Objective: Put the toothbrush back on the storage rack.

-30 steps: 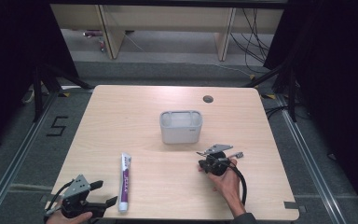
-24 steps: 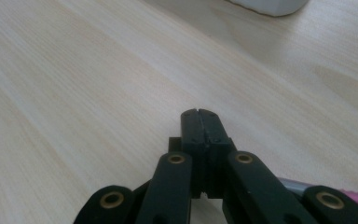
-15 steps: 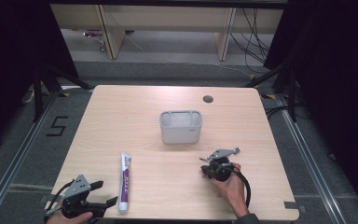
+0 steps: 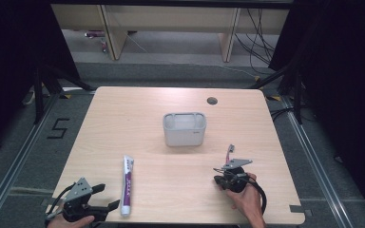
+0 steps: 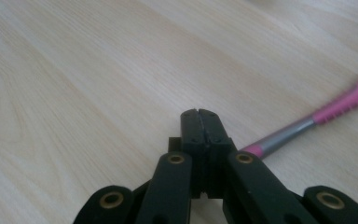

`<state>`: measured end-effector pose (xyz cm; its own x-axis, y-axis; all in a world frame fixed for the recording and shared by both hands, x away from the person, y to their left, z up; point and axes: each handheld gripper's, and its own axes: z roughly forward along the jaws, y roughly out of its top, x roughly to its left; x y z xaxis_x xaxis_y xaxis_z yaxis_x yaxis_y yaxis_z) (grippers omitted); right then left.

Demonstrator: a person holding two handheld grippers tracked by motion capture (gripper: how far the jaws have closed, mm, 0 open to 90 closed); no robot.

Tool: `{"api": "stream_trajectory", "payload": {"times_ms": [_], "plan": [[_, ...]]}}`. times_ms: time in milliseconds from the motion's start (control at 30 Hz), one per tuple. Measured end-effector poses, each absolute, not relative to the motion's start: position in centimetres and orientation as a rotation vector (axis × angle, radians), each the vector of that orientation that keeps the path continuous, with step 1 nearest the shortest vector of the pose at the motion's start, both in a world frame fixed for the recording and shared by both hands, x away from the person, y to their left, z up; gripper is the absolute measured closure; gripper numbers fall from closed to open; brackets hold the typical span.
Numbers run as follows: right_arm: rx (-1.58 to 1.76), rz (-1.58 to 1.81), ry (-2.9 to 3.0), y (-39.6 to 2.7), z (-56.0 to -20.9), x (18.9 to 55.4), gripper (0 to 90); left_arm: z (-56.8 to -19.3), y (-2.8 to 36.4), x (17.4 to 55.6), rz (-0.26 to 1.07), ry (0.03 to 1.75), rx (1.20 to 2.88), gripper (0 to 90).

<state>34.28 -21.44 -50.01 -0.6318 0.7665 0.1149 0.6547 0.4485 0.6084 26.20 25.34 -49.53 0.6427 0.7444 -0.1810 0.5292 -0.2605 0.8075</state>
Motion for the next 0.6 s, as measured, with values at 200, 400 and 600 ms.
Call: {"api": "stream_trajectory", "payload": {"times_ms": [200,400,600], "plan": [[1.240,0.961,2.461,-23.0,-50.0,33.8,89.7,-49.6,25.4,26.2,0.292,0.998,1.942,16.0],[1.257,0.961,2.445,-24.0,-50.0,33.5,89.6,-49.5,25.4,26.2,0.292,0.995,1.948,16.0],[1.287,0.950,2.442,-25.0,-49.8,33.3,89.3,-49.6,25.3,26.2,0.290,0.995,1.950,16.0]]}}
